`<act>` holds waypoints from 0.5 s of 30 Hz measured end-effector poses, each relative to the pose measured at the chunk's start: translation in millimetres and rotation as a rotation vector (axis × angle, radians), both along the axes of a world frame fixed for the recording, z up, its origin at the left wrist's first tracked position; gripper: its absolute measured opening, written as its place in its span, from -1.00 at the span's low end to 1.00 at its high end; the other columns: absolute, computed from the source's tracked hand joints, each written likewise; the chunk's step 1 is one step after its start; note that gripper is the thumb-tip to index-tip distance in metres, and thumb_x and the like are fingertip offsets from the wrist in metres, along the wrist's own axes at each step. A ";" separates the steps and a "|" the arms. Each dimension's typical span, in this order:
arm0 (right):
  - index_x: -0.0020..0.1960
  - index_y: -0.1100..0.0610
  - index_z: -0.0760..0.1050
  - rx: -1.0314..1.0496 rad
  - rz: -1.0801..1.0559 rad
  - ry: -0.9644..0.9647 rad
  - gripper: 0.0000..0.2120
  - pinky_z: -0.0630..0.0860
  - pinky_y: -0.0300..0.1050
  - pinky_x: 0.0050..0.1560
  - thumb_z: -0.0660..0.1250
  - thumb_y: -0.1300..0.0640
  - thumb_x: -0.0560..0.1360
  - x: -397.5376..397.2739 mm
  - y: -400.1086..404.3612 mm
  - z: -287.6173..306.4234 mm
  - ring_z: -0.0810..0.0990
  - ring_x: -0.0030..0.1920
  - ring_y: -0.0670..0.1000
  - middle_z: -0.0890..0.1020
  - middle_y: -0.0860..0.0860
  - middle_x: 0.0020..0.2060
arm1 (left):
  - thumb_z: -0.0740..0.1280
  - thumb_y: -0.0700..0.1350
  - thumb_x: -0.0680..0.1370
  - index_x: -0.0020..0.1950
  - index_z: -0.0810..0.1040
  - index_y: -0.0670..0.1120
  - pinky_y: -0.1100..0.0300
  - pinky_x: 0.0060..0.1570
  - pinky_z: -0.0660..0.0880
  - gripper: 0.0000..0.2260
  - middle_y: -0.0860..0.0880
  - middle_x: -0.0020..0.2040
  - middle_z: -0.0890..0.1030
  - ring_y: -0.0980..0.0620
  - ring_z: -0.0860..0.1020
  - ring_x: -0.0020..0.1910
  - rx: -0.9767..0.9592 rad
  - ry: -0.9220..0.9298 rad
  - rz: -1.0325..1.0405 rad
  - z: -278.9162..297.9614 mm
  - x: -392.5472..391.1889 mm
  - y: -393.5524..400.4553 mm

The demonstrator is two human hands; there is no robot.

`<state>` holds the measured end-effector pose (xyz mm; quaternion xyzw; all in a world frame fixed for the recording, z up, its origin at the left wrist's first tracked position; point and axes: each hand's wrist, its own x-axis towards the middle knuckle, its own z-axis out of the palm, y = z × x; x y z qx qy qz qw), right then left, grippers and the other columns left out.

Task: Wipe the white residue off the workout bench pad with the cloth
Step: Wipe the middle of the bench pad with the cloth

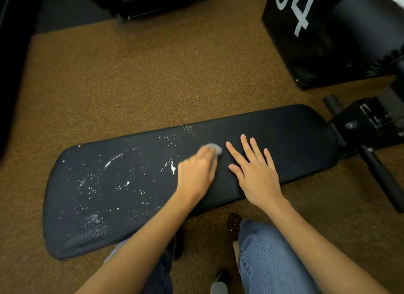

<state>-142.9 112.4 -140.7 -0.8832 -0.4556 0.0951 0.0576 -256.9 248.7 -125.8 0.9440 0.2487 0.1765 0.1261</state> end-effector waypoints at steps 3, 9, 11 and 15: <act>0.57 -0.20 -0.07 0.013 -0.003 -0.002 -0.45 0.08 0.15 0.51 -0.21 -0.21 0.59 -0.3 0.9 0.1 -0.03 0.58 0.06 0.00 -0.02 0.59 | 0.32 -0.04 0.58 0.05 0.60 -0.02 0.19 -0.61 0.31 -0.89 0.01 -0.21 0.52 -0.07 0.56 -0.46 0.047 0.005 -0.036 -3.7 -0.1 13.2; 0.57 -0.22 -0.10 0.008 0.001 -0.002 -0.45 0.04 0.12 0.52 -0.26 -0.23 0.58 0.9 0.8 -0.4 -0.08 0.58 0.04 -0.04 -0.04 0.59 | 0.32 -0.07 0.60 0.00 0.61 -0.01 0.15 -0.47 0.24 -0.92 -0.07 -0.18 0.54 -0.23 0.57 -0.40 0.048 -0.041 0.237 1.8 34.7 59.2; 0.57 -0.21 -0.09 0.004 0.001 -0.004 -0.45 0.05 0.12 0.51 -0.24 -0.22 0.58 1.1 0.8 -0.4 -0.07 0.58 0.04 -0.03 -0.04 0.59 | 0.34 -0.09 0.59 -0.01 0.60 0.00 0.16 -0.50 0.28 -0.95 -0.04 -0.16 0.57 -0.18 0.58 -0.42 0.027 -0.078 0.217 2.5 32.3 38.4; 0.57 -0.21 -0.08 0.004 0.007 -0.002 -0.45 0.07 0.13 0.51 -0.23 -0.22 0.59 3.0 0.0 -0.4 -0.05 0.58 0.04 -0.01 -0.03 0.59 | 0.27 -0.05 0.58 -0.03 0.60 -0.02 0.25 -0.58 0.18 -0.88 0.04 -0.19 0.57 -0.01 0.55 -0.49 0.069 -0.003 -0.028 -1.2 17.6 1.6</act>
